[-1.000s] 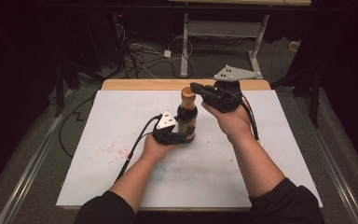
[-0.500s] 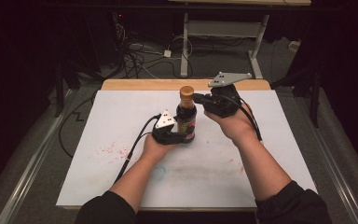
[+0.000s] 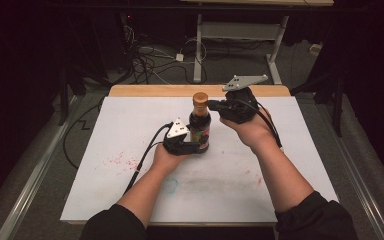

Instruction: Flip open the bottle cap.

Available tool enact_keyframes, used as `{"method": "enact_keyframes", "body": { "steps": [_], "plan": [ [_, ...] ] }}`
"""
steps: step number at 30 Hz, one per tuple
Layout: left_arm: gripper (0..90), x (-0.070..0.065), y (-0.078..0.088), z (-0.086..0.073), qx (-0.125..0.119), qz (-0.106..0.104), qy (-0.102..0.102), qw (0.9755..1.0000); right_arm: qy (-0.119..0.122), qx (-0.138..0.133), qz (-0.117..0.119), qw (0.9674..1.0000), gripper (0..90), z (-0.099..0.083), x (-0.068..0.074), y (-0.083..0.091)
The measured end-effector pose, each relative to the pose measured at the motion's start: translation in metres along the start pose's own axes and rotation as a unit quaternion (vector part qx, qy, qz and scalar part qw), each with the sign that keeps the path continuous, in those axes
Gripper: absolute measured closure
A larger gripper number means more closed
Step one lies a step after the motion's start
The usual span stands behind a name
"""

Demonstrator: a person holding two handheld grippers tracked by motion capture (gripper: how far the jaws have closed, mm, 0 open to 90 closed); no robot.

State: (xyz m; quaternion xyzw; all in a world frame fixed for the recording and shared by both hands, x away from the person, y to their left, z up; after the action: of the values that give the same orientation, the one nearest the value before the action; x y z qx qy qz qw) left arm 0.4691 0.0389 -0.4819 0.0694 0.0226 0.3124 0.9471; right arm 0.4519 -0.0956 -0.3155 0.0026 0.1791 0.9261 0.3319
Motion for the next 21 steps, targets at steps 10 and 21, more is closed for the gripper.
{"method": "enact_keyframes", "body": {
  "steps": [10, 21],
  "plan": [
    [30.7, -0.0004, -0.0003, -0.0012, 0.008, 0.008, -0.015, 0.9998, 0.002, 0.004, -0.002, 1.0, 90.0, 0.0029, 0.0018, -0.0039],
    [31.0, -0.0023, -0.0006, -0.0009, 0.015, 0.012, -0.026, 0.9995, 0.01, 0.018, -0.013, 0.9997, 90.0, 0.0049, -0.0007, -0.002]
  ]
}}
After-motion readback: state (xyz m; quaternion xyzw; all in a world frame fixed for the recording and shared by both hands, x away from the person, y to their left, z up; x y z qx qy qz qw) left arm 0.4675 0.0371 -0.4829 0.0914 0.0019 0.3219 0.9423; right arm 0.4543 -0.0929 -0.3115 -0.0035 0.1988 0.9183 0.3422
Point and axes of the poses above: each handheld gripper's, and its own axes: y roughly backward along the jaws, z roughly out of its top, x roughly to its left, the point moved 5 cm from there along -y, roughly forward along the jaws, and after that the axes turned 12 degrees about -x, right-handed, at the moved point
